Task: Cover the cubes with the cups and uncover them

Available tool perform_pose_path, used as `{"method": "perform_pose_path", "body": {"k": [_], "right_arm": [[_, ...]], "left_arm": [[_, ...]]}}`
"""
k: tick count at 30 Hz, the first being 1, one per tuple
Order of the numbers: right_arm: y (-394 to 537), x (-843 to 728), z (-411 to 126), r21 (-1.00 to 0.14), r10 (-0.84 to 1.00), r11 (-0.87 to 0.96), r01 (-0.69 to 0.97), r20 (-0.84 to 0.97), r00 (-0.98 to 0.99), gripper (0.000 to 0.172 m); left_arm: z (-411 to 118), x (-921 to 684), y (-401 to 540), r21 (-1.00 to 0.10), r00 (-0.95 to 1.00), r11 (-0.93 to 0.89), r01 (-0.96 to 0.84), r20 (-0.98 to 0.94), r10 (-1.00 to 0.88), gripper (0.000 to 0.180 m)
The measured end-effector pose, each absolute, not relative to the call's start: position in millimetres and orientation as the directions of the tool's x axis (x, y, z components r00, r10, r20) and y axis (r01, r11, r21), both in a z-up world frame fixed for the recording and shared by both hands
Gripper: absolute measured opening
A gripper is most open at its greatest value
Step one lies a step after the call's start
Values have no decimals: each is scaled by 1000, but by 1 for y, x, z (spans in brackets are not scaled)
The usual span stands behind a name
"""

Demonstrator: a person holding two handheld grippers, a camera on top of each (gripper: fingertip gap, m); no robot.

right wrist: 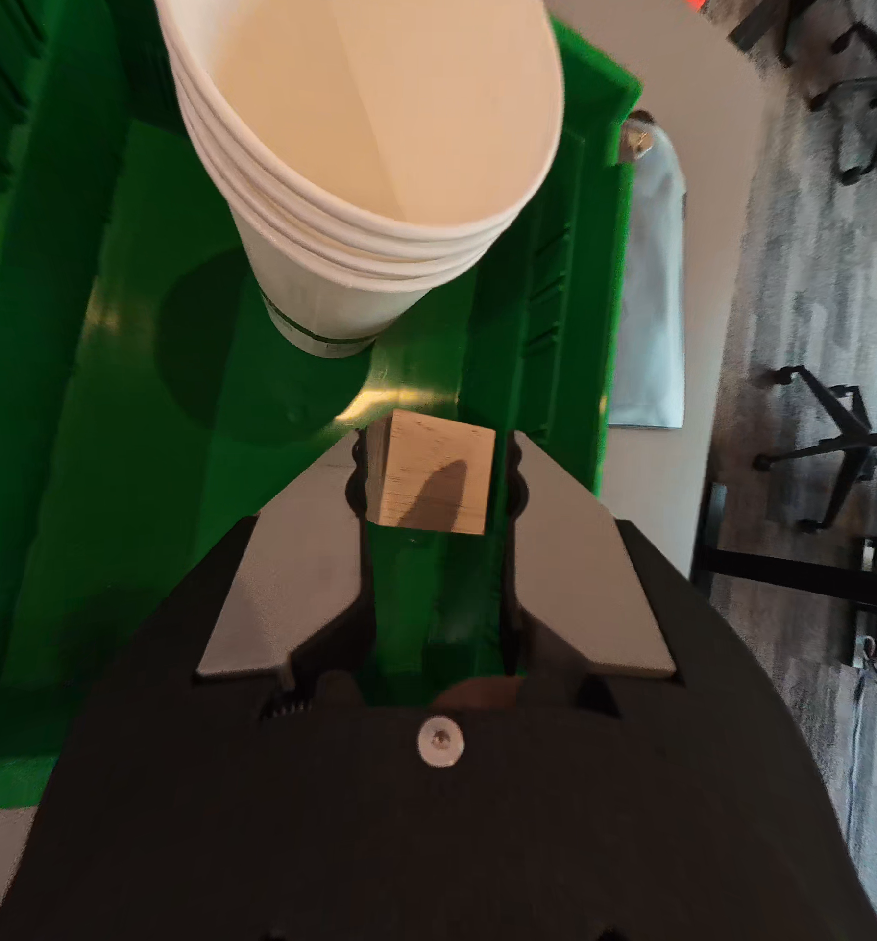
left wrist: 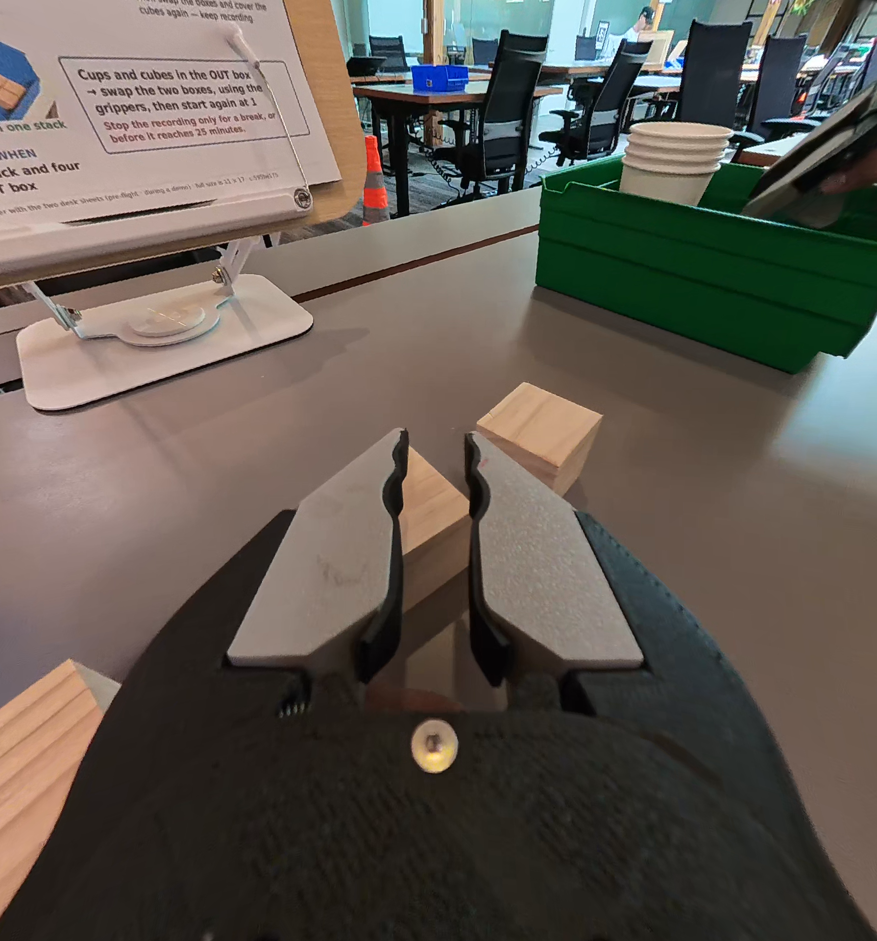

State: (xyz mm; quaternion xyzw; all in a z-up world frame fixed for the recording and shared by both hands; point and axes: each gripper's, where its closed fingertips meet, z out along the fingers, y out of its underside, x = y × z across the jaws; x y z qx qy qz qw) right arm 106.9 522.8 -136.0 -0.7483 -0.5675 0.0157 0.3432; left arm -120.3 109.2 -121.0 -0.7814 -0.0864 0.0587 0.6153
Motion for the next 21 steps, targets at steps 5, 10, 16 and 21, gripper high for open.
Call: {"method": "perform_pose_path", "body": {"k": [5,10,16,21], "right_arm": [[512,115,-116,-549,872,-108,829,348,344,43],[451,85,-94,-700,962,-88,708,124,242,54],[288,22,-34,-857,979,119,502,17,-203,57],[180,-15,-70,-711,777,545,444,231,-585,74]], "left_arm": [[-122,-118,110,-969,980,-242,39,-11,201,20],[-122,-121,109,-971,977,-233,62,12,211,20],[-126,-121,110,-967,977,-251,52,-3,212,21],[-123,-125,107,-970,975,-236,62,8,221,21]]}}
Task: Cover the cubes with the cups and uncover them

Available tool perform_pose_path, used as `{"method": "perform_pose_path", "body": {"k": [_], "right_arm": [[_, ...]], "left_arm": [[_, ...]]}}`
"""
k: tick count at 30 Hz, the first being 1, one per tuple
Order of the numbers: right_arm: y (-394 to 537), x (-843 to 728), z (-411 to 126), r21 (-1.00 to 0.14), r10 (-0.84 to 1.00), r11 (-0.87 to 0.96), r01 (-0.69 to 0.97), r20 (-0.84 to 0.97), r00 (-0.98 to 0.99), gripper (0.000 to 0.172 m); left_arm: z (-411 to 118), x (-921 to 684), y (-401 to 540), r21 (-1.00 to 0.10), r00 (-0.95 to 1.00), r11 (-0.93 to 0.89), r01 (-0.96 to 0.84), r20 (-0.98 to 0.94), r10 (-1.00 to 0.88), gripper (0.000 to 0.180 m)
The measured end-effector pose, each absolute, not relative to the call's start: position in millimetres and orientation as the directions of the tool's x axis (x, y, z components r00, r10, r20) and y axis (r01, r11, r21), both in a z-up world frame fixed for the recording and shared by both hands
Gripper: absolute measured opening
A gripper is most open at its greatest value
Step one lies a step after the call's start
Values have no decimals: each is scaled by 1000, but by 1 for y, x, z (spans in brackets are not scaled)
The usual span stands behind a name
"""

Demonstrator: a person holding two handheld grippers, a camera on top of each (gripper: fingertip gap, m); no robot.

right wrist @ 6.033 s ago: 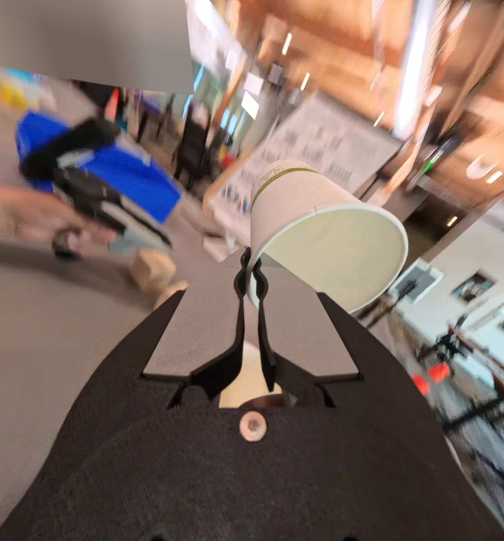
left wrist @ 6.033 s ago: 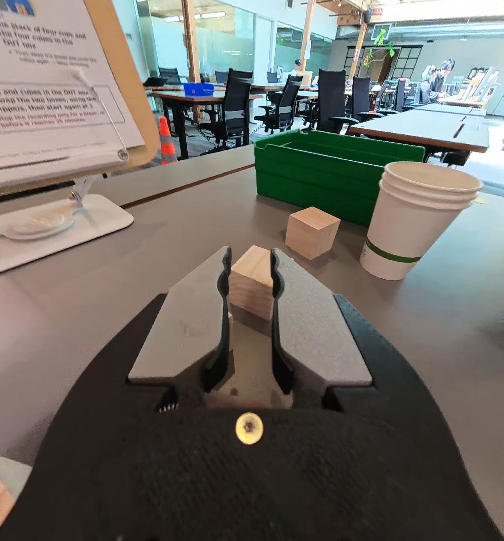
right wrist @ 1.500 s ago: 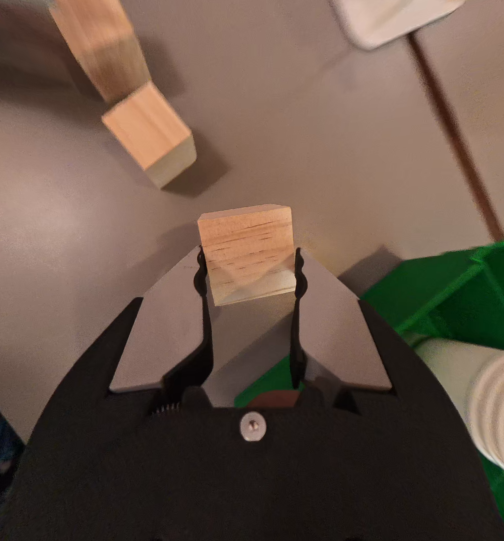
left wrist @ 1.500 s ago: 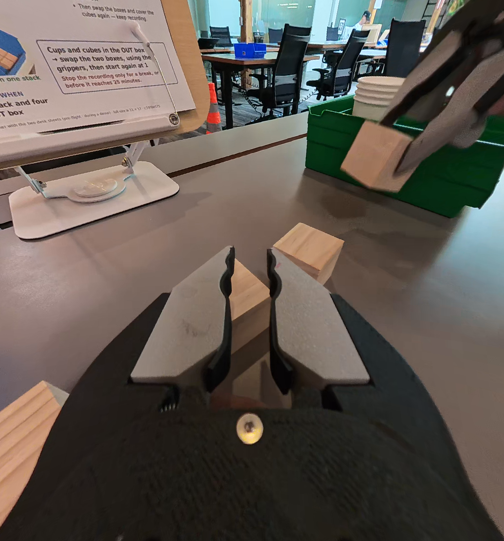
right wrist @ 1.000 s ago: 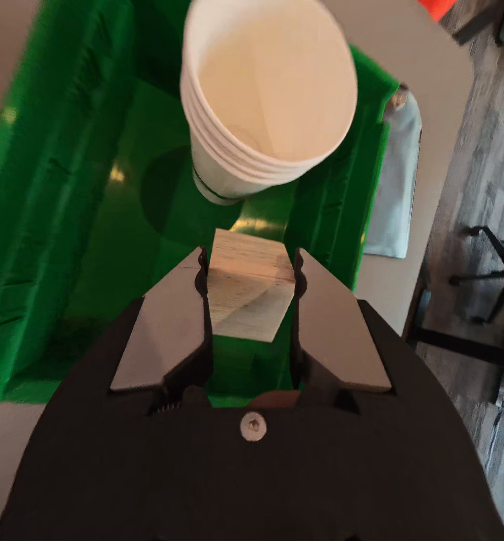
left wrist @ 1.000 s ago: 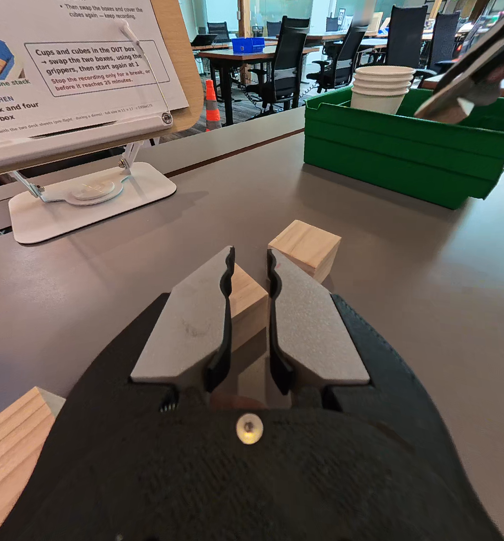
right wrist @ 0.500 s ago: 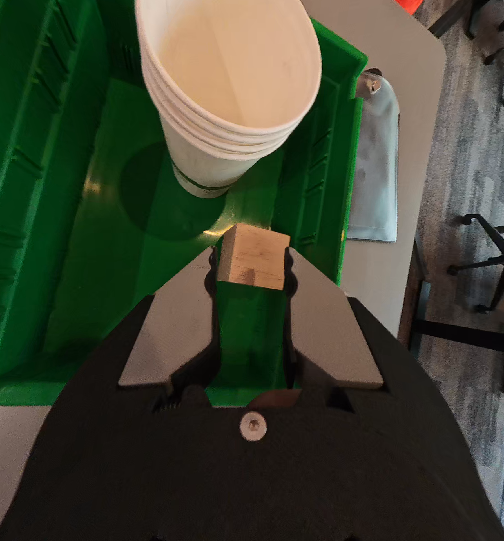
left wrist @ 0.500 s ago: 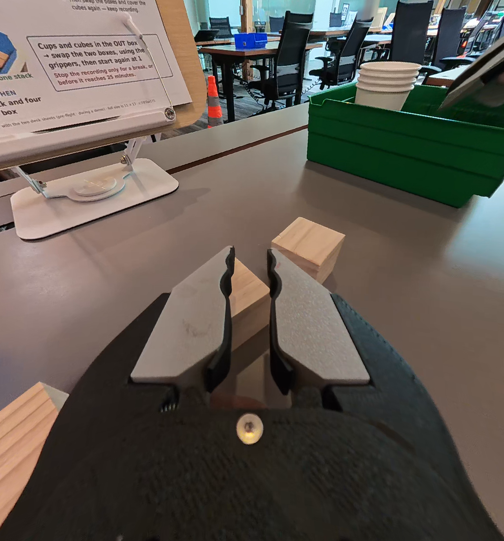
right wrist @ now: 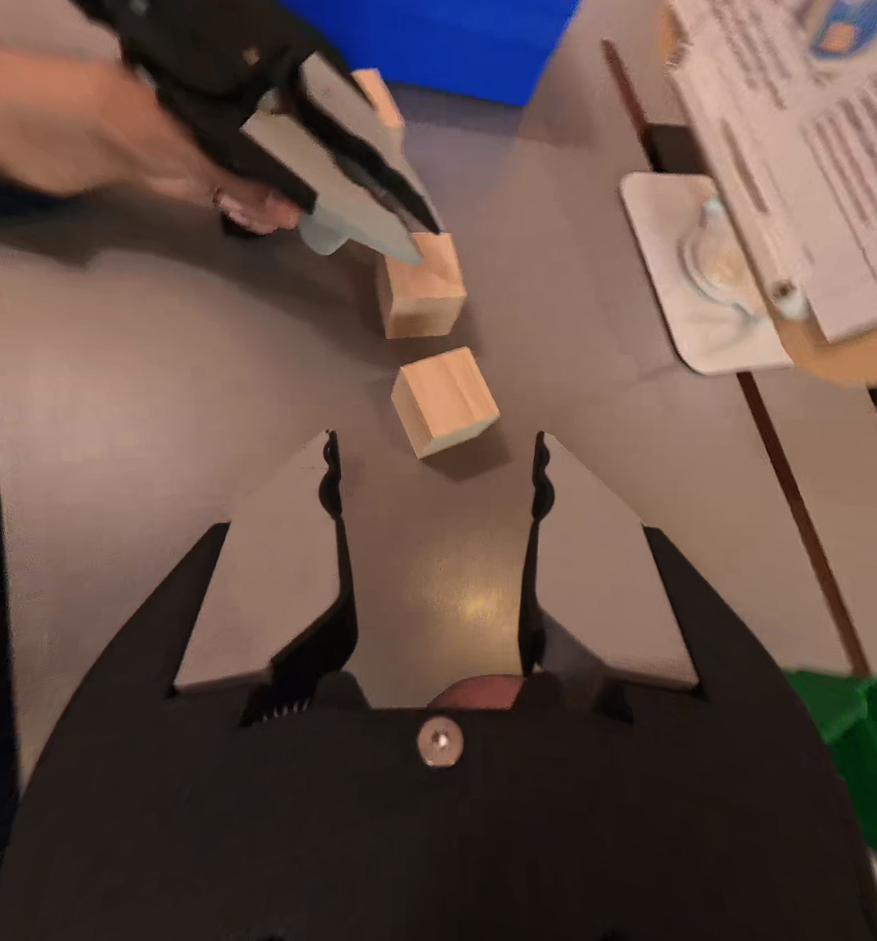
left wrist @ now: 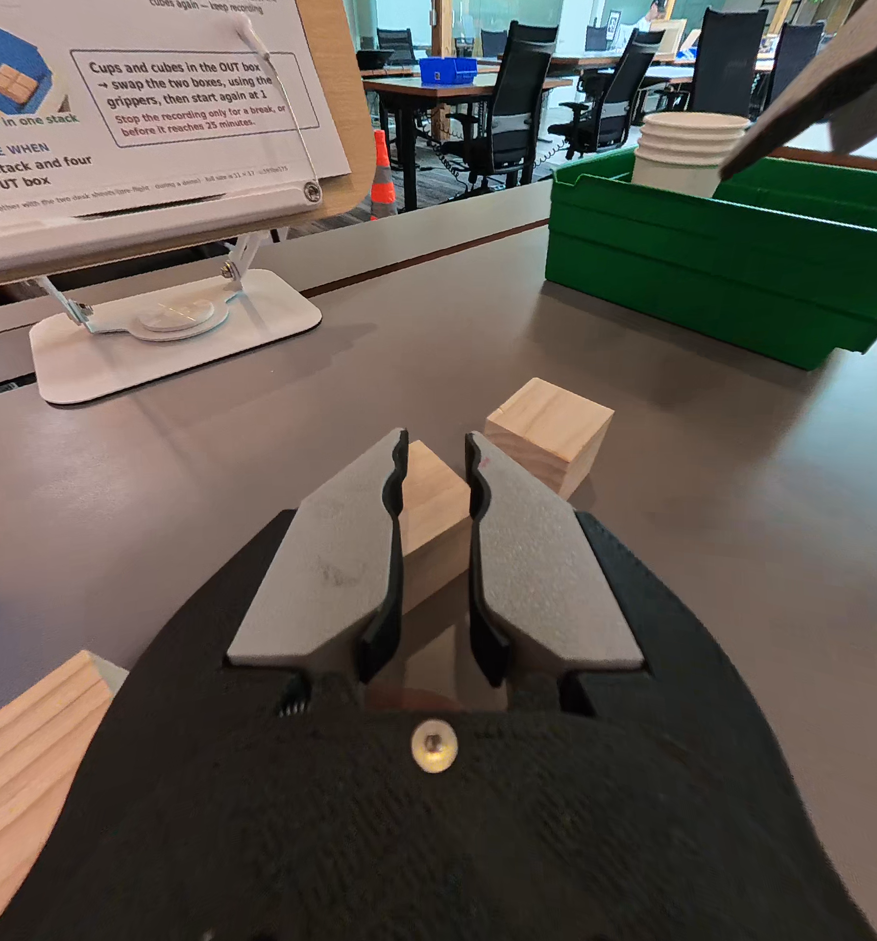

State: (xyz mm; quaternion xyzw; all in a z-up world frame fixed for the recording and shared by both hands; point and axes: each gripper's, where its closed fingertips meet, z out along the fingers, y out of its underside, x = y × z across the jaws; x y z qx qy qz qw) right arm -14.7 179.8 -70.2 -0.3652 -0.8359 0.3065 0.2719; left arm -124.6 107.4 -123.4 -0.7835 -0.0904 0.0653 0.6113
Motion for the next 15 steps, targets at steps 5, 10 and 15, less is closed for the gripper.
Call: {"method": "perform_pose_path", "body": {"k": [5,10,15], "right_arm": [[155,-62,-115,-510,613,758,407,341,-713,75],[162,-88,-174,-317,580,807,499,264,-771,69],[159,-86,-186,-286,572,814,506,236,-786,59]], "left_arm": [[-117,-130,104,-975,972,-209,77,26,235,21],[-115,-132,102,-976,970,-195,96,48,237,21],[-116,-130,103,-975,973,-203,90,42,227,21]]}}
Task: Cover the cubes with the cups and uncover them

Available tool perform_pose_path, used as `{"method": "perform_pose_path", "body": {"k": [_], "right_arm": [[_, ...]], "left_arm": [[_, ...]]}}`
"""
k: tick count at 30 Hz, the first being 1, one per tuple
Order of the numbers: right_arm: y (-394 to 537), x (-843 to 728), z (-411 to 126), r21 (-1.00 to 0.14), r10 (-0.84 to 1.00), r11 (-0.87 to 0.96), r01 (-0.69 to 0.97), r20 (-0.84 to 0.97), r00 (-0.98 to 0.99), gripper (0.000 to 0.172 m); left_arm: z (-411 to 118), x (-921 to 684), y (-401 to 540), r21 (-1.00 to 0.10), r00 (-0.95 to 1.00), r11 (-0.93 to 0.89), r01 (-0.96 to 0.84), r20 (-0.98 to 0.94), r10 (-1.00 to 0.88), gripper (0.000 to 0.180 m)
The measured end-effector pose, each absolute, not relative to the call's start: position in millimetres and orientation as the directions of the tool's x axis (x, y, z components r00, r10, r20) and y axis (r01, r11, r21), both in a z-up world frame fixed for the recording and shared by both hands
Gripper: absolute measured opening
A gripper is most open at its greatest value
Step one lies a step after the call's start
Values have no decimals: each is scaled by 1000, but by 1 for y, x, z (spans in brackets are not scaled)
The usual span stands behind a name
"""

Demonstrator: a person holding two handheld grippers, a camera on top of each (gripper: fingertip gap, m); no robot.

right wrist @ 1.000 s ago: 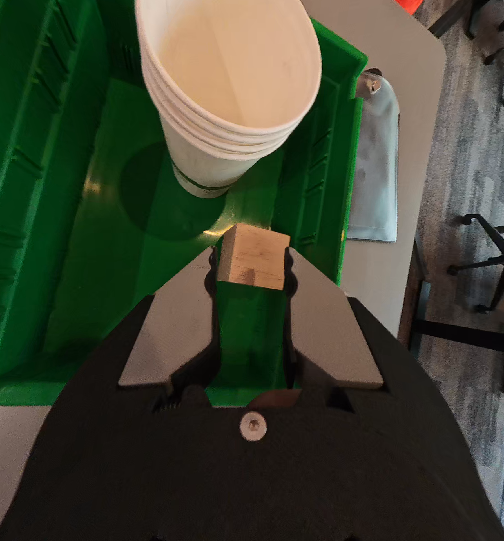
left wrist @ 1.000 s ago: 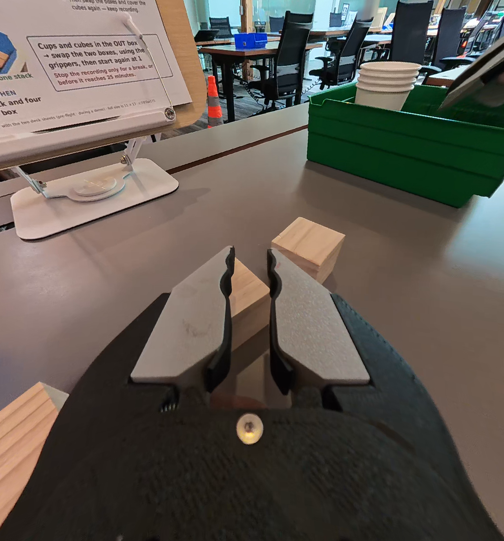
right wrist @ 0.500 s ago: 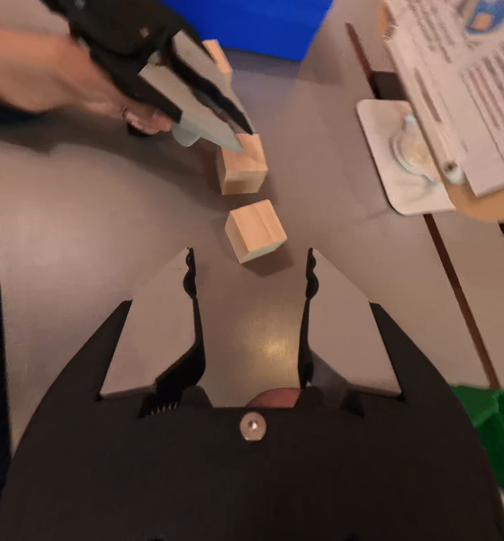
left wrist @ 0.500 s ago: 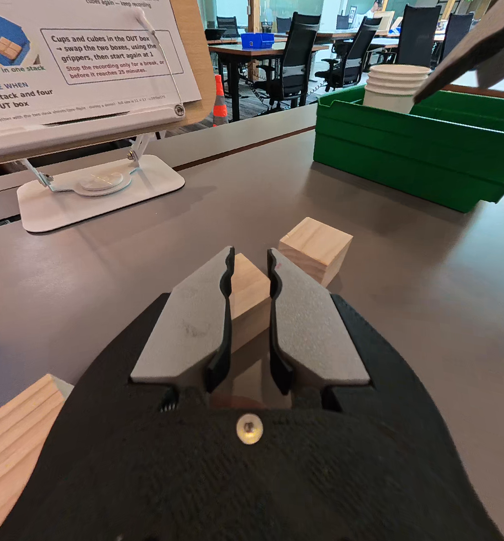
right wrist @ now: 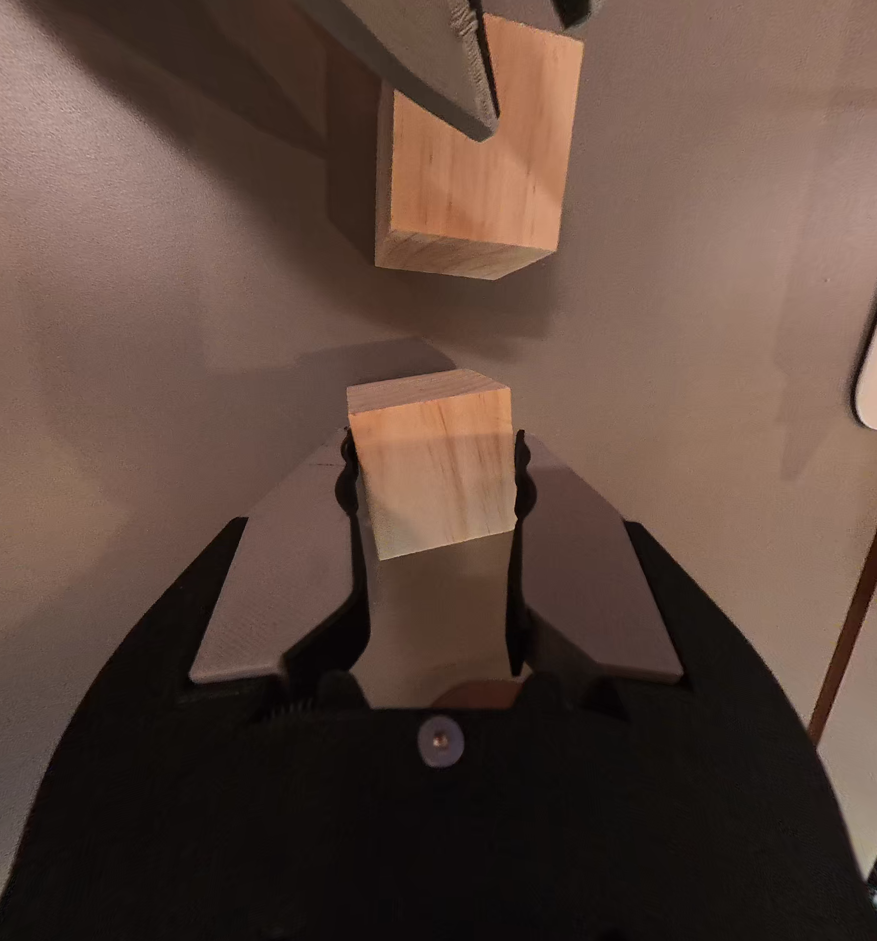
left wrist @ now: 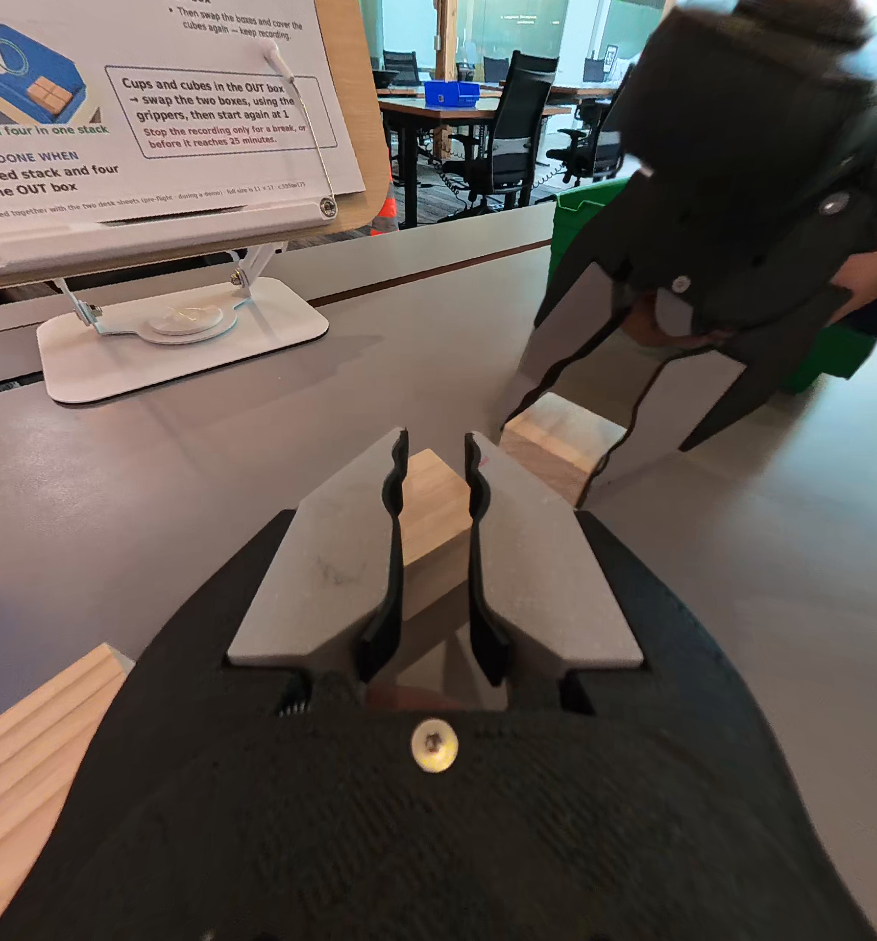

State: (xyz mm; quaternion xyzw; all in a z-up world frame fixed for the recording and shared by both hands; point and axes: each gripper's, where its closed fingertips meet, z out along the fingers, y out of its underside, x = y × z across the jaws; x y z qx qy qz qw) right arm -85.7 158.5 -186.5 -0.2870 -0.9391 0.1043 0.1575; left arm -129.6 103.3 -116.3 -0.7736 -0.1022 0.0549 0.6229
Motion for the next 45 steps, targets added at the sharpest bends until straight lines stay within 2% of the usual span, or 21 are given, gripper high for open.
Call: {"method": "perform_pose_path", "body": {"k": [2,5,9,14,17,21,25,30,33,37,41,45], "right_arm": [[163,-83,-170,-331,599,793,511,273,-753,59],[178,-73,-124,-470,687,711,523,308,-658,59],[234,-43,-60,-634,856,511,580,318,-408,59],[332,17,-27,-679,946,275,680,319,-64,59],[385,48,-40,-654,944,134,745,312,104,60],[435,75,-83,-595,931,-38,803,271,246,59],[453,80,-128,-555,929,-180,812,174,325,59],[477,72,-170,-528,892,-275,804,171,417,56],[480,65,-175,-542,886,-292,788,157,436,56],[484,69,-165,-537,877,-249,806,227,422,56],[467,65,-123,-633,899,-173,755,211,383,53],[407,45,-67,-745,957,-16,667,181,225,54]], "left_arm": [[-116,-128,104,-975,974,-204,84,37,224,21],[-113,-128,103,-978,974,-195,77,31,225,20],[-112,-126,104,-979,975,-189,81,39,218,20],[-116,-118,108,-976,980,-214,47,4,198,20],[-120,-114,110,-972,983,-231,34,-9,185,20],[-124,-115,110,-969,982,-245,30,-18,191,21],[-124,-119,109,-969,979,-241,48,-2,202,20],[-129,-119,110,-964,980,-262,44,-10,199,20],[-129,-119,110,-963,980,-265,42,-12,200,20],[-128,-120,110,-964,980,-259,54,2,197,20],[-129,-119,110,-963,981,-265,46,-7,196,21],[-124,-123,108,-967,977,-250,40,-15,214,21]]}}
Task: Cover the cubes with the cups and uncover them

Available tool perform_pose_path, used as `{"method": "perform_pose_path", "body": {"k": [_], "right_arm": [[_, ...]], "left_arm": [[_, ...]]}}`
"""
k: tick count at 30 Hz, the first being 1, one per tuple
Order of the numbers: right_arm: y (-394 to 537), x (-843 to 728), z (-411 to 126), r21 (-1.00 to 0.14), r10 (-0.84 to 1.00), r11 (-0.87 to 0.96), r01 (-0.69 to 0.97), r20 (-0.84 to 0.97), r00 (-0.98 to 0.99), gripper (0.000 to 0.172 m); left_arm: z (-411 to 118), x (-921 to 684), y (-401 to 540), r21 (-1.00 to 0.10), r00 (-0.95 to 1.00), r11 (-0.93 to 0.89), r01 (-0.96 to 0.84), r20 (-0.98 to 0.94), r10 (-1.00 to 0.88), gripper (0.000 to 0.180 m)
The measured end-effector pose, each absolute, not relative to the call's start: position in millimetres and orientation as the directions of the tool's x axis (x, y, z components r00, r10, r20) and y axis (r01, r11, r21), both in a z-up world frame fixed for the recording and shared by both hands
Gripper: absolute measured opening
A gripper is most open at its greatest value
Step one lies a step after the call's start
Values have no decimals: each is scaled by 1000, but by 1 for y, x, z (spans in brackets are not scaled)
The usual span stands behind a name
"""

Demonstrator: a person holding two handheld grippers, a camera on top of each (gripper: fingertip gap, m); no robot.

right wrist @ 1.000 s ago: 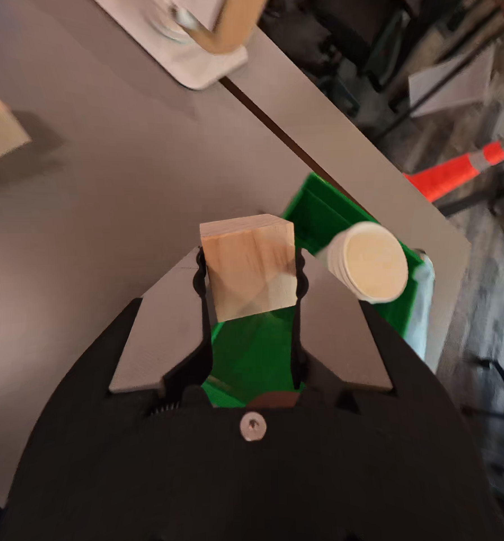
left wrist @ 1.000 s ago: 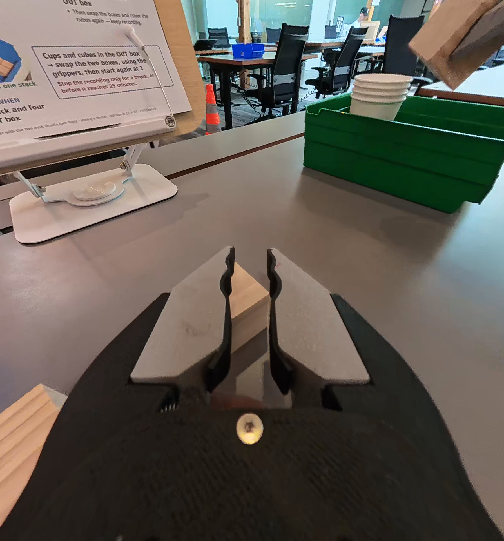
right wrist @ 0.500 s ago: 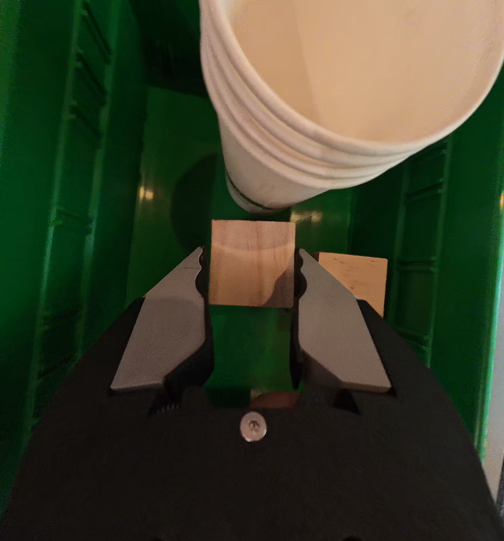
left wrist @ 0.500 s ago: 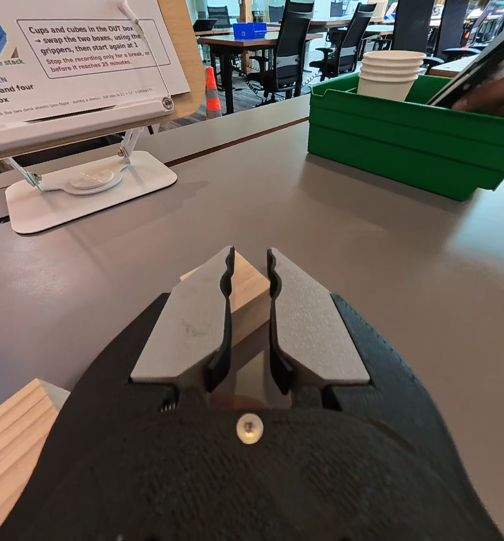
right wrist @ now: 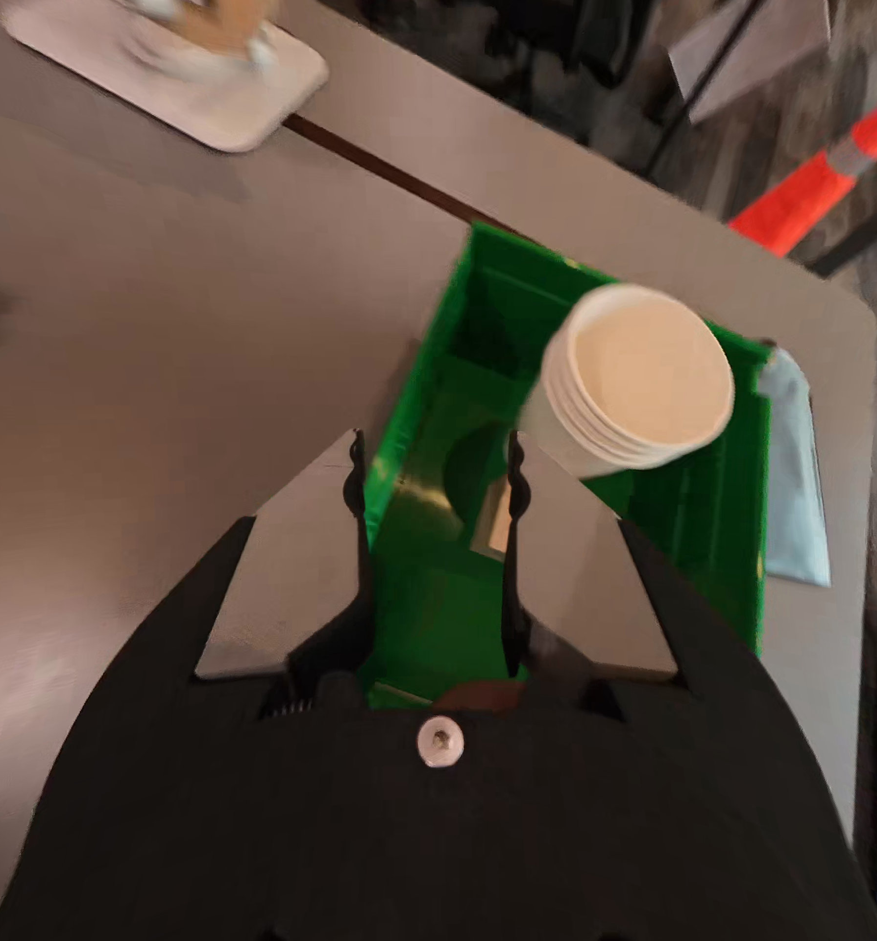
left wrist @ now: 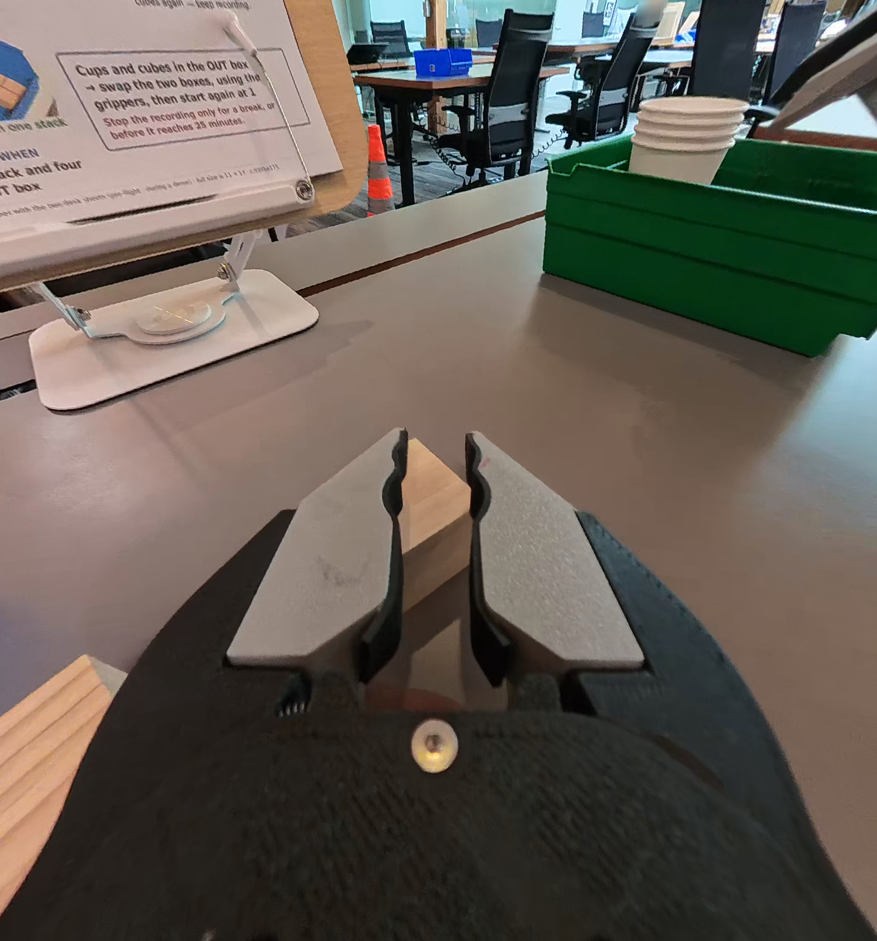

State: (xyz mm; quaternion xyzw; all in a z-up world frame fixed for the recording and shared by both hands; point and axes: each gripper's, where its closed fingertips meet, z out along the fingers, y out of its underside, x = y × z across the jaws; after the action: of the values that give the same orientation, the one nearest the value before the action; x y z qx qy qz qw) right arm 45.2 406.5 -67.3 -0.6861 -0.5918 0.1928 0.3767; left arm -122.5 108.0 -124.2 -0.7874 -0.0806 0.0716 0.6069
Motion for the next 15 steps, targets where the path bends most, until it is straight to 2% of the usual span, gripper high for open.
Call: {"method": "perform_pose_path", "body": {"k": [4,7,10,12,15], "right_arm": [[303,11,-29,-809,985,164,564,168,-45,58],[231,-12,-32,-797,957,280,535,186,-224,62],[193,-35,-51,-780,932,343,524,214,-292,61],[184,-47,-66,-775,931,348,528,220,-292,59],[182,-62,-89,-796,950,296,528,190,-247,56]], "left_arm": [[-120,-127,104,-970,973,-235,55,0,230,22],[-122,-138,97,-966,958,-255,49,-27,285,23],[-125,-146,91,-957,940,-290,25,-77,333,19],[-127,-151,89,-954,927,-293,57,-58,370,0],[-128,-172,79,-947,873,-307,95,-69,483,0]]}}
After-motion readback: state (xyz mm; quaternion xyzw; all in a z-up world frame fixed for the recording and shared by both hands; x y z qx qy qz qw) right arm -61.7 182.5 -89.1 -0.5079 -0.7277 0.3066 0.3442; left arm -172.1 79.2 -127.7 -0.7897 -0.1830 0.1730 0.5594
